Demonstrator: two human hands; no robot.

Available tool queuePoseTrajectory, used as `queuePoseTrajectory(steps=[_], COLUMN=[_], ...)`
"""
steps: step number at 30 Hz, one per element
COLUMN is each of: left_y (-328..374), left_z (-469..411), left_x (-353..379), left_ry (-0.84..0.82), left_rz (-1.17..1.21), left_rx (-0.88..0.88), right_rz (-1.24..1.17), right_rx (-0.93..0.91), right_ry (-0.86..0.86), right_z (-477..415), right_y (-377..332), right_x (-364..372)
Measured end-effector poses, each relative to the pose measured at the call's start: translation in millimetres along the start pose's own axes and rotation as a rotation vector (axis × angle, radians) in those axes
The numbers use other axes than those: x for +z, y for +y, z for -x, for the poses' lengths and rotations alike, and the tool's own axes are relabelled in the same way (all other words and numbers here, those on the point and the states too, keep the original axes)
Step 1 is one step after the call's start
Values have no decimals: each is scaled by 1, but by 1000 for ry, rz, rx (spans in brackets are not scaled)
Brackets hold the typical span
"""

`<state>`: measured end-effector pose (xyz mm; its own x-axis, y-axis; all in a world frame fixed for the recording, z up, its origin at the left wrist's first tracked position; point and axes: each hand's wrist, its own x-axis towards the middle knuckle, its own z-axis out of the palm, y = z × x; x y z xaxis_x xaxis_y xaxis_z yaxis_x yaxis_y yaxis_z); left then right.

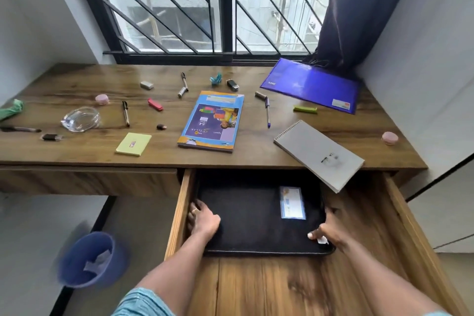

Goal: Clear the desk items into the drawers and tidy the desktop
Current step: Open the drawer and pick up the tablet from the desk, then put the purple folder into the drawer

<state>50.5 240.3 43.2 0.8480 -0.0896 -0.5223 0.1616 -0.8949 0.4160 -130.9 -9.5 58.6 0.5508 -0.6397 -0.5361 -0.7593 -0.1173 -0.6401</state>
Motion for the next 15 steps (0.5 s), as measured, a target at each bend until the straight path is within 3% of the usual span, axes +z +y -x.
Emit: queuePoseTrajectory(steps=[8,15], left_y=[-5,-3], left_z=[8,12], left_x=[14,11], left_ry=[107,122], left_rz=[-58,-313], left_rx=[99,156], right_rz=[113,258], right_rx=[12,-7], right_ry=[28,17], right_z=[-5,-7], right_y=[5,-1], right_x=[8,9])
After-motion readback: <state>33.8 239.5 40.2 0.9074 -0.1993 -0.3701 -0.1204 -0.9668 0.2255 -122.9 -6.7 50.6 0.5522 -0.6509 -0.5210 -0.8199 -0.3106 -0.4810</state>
